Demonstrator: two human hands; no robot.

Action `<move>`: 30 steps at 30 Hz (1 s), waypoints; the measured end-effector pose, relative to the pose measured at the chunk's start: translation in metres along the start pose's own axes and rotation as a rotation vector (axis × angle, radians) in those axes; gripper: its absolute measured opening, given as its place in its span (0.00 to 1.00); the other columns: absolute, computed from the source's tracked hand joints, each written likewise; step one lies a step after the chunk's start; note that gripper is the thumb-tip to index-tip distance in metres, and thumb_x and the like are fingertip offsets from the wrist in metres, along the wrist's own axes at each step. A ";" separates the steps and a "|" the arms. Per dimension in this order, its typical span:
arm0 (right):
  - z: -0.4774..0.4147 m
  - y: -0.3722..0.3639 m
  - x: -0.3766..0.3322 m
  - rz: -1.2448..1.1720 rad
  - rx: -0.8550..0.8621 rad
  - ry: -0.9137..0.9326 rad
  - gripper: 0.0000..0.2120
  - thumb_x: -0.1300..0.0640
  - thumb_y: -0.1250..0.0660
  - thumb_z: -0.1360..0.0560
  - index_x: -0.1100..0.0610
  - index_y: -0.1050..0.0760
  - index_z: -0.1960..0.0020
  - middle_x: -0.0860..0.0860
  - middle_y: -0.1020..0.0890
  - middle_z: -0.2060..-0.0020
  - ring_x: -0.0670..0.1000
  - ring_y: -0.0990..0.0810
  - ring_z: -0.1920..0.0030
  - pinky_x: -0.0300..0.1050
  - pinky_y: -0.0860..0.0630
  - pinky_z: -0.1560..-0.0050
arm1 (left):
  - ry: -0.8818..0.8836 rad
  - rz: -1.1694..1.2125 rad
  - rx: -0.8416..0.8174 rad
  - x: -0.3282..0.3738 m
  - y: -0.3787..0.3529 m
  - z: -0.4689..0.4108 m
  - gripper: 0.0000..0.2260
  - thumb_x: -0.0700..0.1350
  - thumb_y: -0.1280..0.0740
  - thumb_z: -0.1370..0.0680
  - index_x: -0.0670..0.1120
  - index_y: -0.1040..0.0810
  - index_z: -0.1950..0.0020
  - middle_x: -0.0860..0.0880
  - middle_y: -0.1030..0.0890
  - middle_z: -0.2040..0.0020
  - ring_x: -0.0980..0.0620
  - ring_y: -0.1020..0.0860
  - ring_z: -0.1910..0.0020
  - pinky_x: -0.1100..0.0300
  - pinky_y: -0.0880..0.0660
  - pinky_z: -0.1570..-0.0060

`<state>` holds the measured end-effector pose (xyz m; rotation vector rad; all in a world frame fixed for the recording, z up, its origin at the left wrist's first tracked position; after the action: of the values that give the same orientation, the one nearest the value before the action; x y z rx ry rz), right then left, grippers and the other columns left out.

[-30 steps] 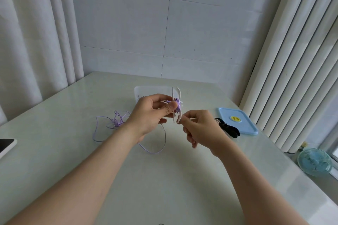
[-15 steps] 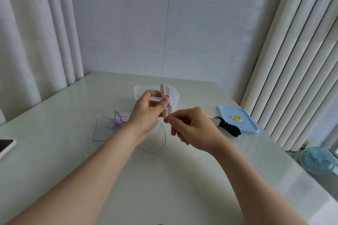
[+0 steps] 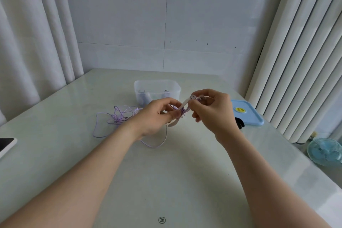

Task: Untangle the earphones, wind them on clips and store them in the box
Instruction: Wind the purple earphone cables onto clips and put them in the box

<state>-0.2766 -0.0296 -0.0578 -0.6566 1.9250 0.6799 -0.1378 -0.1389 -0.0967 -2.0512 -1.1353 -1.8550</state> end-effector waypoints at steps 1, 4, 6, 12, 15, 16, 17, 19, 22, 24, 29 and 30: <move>0.000 0.000 0.004 -0.054 -0.013 -0.036 0.06 0.65 0.28 0.25 0.58 0.16 0.50 0.56 0.14 0.66 0.52 0.19 0.71 0.45 0.21 0.68 | -0.002 0.009 -0.002 0.000 -0.001 0.000 0.09 0.51 0.30 0.18 0.54 0.18 0.39 0.51 0.15 0.46 0.48 0.18 0.44 0.61 0.24 0.46; -0.002 -0.003 0.014 -0.186 -0.082 -0.118 0.06 0.63 0.27 0.23 0.59 0.16 0.46 0.56 0.16 0.66 0.53 0.24 0.70 0.45 0.25 0.66 | -0.012 0.018 -0.023 -0.001 -0.001 -0.001 0.08 0.50 0.31 0.17 0.54 0.18 0.38 0.49 0.15 0.44 0.44 0.19 0.40 0.58 0.24 0.43; -0.004 -0.005 0.017 -0.201 -0.119 -0.121 0.06 0.60 0.26 0.22 0.59 0.16 0.46 0.56 0.19 0.67 0.53 0.27 0.69 0.44 0.28 0.67 | -0.019 0.009 -0.053 0.000 -0.002 -0.002 0.08 0.50 0.31 0.17 0.54 0.18 0.38 0.48 0.15 0.43 0.44 0.19 0.39 0.53 0.23 0.38; -0.006 -0.005 0.026 -0.071 -0.085 -0.176 0.20 0.43 0.26 0.22 0.61 0.16 0.55 0.51 0.28 0.70 0.51 0.31 0.68 0.47 0.29 0.64 | 0.016 0.032 -0.108 0.002 -0.005 0.001 0.10 0.49 0.35 0.14 0.52 0.17 0.36 0.54 0.15 0.47 0.59 0.23 0.56 0.65 0.31 0.54; -0.001 -0.021 0.032 -0.236 -0.175 -0.280 0.23 0.46 0.38 0.14 0.65 0.16 0.50 0.55 0.20 0.64 0.51 0.29 0.66 0.48 0.29 0.61 | 0.023 0.108 -0.079 -0.001 -0.002 -0.002 0.11 0.49 0.35 0.15 0.51 0.17 0.35 0.53 0.15 0.48 0.55 0.27 0.55 0.58 0.32 0.54; 0.002 -0.027 0.032 -0.297 -0.194 -0.314 0.23 0.48 0.40 0.13 0.66 0.17 0.46 0.57 0.18 0.61 0.52 0.27 0.65 0.48 0.28 0.60 | 0.025 0.128 -0.071 -0.002 -0.001 -0.002 0.11 0.48 0.35 0.15 0.50 0.17 0.35 0.52 0.15 0.48 0.55 0.26 0.55 0.58 0.32 0.53; 0.003 -0.030 0.031 -0.340 -0.192 -0.332 0.20 0.50 0.42 0.12 0.65 0.18 0.42 0.57 0.18 0.59 0.52 0.25 0.65 0.48 0.27 0.60 | 0.029 0.136 -0.063 -0.003 0.000 -0.003 0.11 0.48 0.34 0.15 0.48 0.17 0.36 0.51 0.15 0.49 0.56 0.26 0.55 0.57 0.31 0.53; 0.003 -0.028 0.028 -0.350 -0.138 -0.295 0.13 0.53 0.42 0.12 0.58 0.21 0.38 0.57 0.19 0.57 0.52 0.20 0.65 0.48 0.24 0.61 | 0.035 0.150 -0.058 -0.003 0.002 -0.004 0.12 0.48 0.34 0.15 0.45 0.17 0.37 0.51 0.15 0.49 0.56 0.25 0.56 0.57 0.30 0.51; 0.000 -0.014 0.007 -0.027 0.006 0.008 0.10 0.51 0.40 0.13 0.49 0.20 0.45 0.46 0.16 0.58 0.50 0.16 0.61 0.48 0.19 0.58 | 0.047 0.247 -0.069 -0.002 0.001 -0.003 0.14 0.48 0.35 0.15 0.41 0.17 0.37 0.51 0.17 0.54 0.53 0.28 0.58 0.59 0.30 0.55; 0.006 -0.016 -0.013 0.266 0.063 0.231 0.11 0.51 0.39 0.14 0.40 0.21 0.50 0.37 0.17 0.58 0.40 0.18 0.55 0.36 0.23 0.53 | 0.061 0.320 -0.052 -0.001 0.002 -0.003 0.16 0.50 0.36 0.15 0.39 0.17 0.38 0.48 0.17 0.54 0.49 0.30 0.56 0.60 0.30 0.57; 0.018 -0.040 -0.012 0.178 -0.046 0.184 0.16 0.43 0.28 0.21 0.49 0.24 0.38 0.41 0.15 0.52 0.37 0.15 0.55 0.31 0.22 0.56 | 0.065 0.380 0.063 -0.002 0.015 -0.007 0.14 0.50 0.36 0.15 0.42 0.16 0.39 0.48 0.19 0.55 0.55 0.25 0.58 0.61 0.26 0.57; 0.018 -0.044 -0.011 0.147 -0.046 0.167 0.16 0.44 0.26 0.22 0.50 0.24 0.39 0.42 0.14 0.52 0.40 0.14 0.56 0.34 0.21 0.56 | 0.063 0.396 0.085 -0.001 0.017 -0.007 0.13 0.49 0.35 0.15 0.42 0.16 0.41 0.47 0.17 0.53 0.55 0.23 0.58 0.61 0.25 0.57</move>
<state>-0.2309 -0.0458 -0.0628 -0.6214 2.1331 0.7840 -0.1323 -0.1552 -0.0899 -1.9785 -0.7129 -1.6354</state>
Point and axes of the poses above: each hand's wrist, its own z-axis away from the middle knuckle, its own y-axis out of the back of the hand, x = y × z, the point moved 9 cm from there along -z, towards the middle knuckle
